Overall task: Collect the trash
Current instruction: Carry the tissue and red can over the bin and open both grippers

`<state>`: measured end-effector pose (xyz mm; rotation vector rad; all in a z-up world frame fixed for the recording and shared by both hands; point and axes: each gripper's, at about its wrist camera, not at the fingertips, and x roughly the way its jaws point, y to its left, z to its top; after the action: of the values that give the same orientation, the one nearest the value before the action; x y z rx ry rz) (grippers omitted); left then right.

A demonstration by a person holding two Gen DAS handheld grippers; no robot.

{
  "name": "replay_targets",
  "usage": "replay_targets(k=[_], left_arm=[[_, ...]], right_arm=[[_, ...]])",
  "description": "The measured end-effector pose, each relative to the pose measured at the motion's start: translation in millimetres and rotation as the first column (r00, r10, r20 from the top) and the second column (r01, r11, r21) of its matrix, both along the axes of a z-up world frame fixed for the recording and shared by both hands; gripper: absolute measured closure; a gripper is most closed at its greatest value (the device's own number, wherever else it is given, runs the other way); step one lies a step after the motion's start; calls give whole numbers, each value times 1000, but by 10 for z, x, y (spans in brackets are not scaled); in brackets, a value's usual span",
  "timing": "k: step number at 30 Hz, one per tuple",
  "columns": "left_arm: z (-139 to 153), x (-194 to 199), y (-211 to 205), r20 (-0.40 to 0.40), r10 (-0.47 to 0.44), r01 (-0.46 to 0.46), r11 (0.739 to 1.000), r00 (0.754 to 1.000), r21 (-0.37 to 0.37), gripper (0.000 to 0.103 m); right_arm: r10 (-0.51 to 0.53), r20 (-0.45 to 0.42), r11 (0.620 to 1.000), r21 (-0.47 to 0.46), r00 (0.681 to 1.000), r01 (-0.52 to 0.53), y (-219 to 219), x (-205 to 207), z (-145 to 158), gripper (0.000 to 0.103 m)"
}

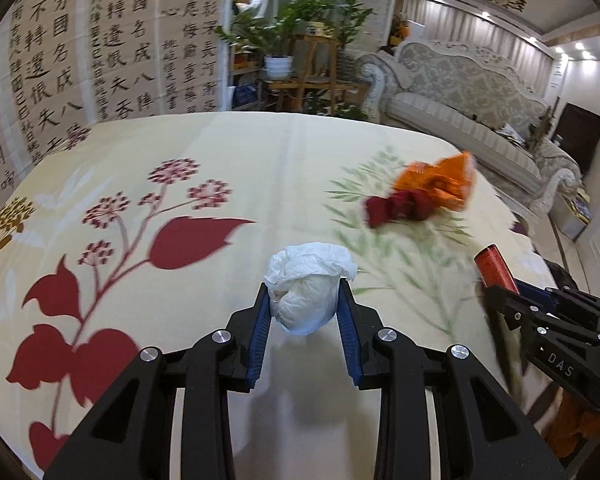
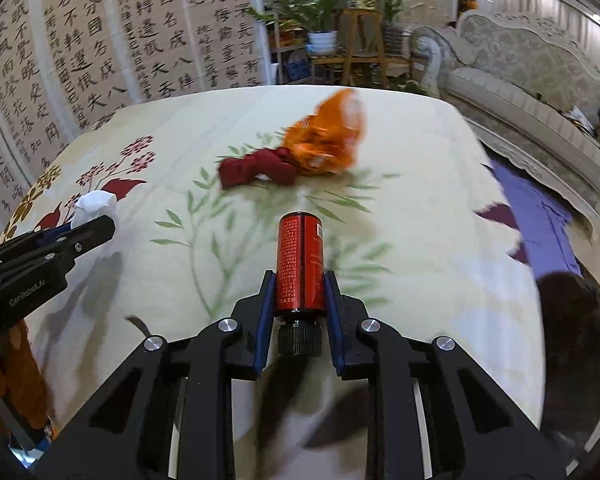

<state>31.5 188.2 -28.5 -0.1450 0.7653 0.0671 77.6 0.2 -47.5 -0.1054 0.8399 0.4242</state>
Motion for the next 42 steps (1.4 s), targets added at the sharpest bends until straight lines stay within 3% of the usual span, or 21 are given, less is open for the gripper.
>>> replay_targets(k=[11,24,31,42], left_arm=[[126,-4,-854,46,-154,153,988,987,9,71],[97,132,-2038,58,-363,362,932,930,23,71],[76,228,-2529,60,-437,435,899,897,43,71],[12,381,-2985,49,-501,496,864,864,82,70]], right_arm=[[-181,33,983,34,983,180,-925,-240,76,80],[-424,67,906,30,903,423,-2055,-336,30,80],[-507,68,862,26,859,506,-2472,-324,-68,80],[-564,67,826,51,823,562,-2804,-242,-138,80]])
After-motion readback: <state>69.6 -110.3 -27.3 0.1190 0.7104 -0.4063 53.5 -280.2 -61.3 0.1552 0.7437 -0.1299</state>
